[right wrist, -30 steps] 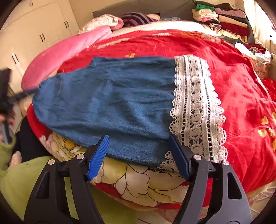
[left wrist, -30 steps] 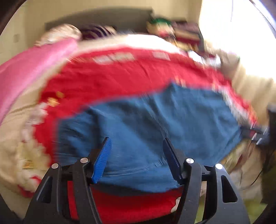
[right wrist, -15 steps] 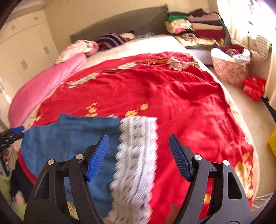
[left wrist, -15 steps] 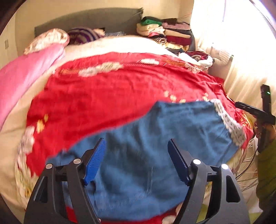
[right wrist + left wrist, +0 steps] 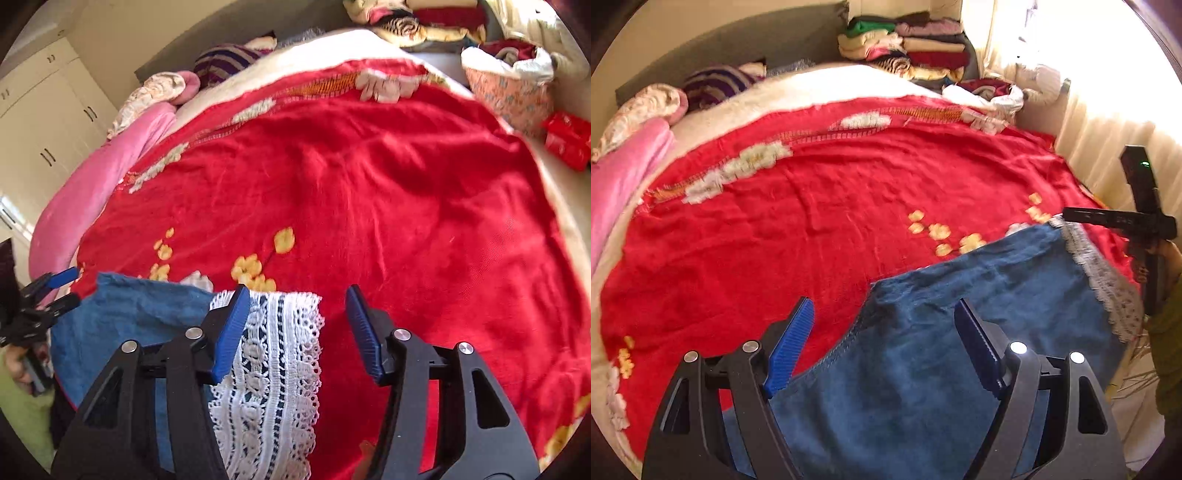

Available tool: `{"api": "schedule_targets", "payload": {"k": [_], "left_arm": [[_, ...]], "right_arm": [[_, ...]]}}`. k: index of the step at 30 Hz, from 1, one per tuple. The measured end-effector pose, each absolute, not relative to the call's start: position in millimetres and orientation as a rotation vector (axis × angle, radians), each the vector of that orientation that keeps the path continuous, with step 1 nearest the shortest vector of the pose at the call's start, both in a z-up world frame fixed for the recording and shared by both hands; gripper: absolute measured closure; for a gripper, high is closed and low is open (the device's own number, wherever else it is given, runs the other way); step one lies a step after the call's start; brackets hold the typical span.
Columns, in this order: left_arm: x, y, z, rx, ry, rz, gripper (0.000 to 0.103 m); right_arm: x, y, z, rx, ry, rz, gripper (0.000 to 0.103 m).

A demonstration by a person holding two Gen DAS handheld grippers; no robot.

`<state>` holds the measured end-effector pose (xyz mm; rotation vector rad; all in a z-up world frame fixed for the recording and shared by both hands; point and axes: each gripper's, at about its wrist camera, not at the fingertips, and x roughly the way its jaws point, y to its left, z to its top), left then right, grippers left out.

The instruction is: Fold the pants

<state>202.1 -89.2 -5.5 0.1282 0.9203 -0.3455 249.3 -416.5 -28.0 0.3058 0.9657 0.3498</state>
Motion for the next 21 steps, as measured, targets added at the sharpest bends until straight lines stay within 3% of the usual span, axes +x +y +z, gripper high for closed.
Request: {"api": "schedule_targets", "payload": {"k": [5, 7, 8, 11, 15, 21], "left_arm": [[225.2, -77.2, -45.6, 0.012, 0.997, -0.361, 0.026], [227.2, -76.0, -54.1, -0.040, 1.007, -0.370, 0.031], [226.2, -75.5, -55.4, -0.056, 0.995, -0.376, 0.041], [220.4, -80.8, -52.8, -0.098, 0.987, -0.457, 0.089], [206.3, -98.3, -33.2, 0.071, 0.922, -0.419, 0.090], [215.0, -98.3, -11.0, 0.066, 0.892, -0.378, 0.090]], "right_arm": [[248.8, -413.4, -46.4, 0.322, 0.983, 0.386, 0.064], [246.9, -410.0, -45.5, 0.313, 0.974, 0.415, 0.074], [245.1, -406.4, -45.2, 0.298, 0.968, 0.429, 0.076], [239.4, -402.0, -40.4, 0.257, 0.935, 0.443, 0.085], [228.0, -396.8, -18.0, 0.162, 0.845, 0.413, 0.089], [238.2, -386.0, 16.4, 0.027, 0.759, 0.362, 0.091]]}}
